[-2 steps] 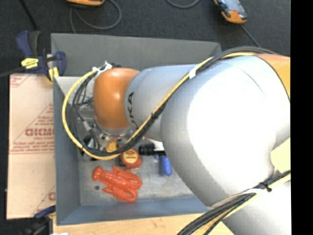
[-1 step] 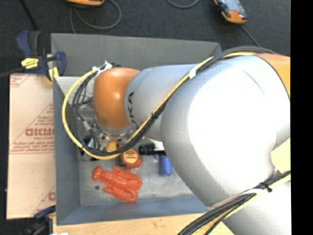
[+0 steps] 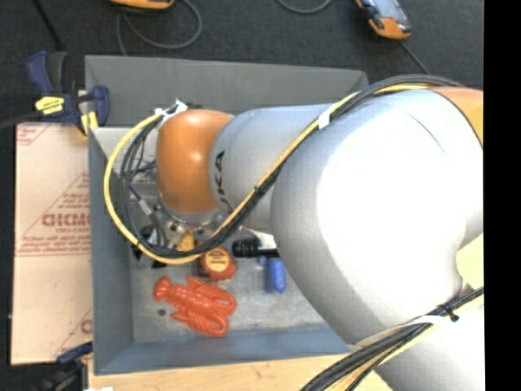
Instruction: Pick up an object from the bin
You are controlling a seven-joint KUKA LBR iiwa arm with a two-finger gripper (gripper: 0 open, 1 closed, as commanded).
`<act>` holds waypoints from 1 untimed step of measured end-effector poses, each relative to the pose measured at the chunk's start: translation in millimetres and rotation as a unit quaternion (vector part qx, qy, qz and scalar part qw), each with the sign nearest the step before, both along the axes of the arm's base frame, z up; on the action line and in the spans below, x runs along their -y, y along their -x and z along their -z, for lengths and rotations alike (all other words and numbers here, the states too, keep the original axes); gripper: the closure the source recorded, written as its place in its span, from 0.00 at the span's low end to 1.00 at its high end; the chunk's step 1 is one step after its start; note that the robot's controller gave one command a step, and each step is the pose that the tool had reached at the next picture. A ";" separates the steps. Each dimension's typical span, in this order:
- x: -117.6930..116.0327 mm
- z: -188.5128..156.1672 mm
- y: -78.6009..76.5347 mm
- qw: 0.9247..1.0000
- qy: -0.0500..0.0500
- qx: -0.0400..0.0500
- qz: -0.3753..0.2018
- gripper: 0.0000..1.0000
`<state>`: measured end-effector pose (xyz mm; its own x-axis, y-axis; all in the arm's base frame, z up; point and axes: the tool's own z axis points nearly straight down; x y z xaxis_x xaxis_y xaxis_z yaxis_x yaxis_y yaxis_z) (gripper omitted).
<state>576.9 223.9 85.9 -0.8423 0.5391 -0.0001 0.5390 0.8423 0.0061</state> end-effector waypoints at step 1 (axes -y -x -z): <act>1.4 -18.2 1.6 1.000 0.002 -0.003 -0.001 1.00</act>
Offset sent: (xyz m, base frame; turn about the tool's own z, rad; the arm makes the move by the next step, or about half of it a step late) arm 0.0000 0.0001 0.0177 0.0000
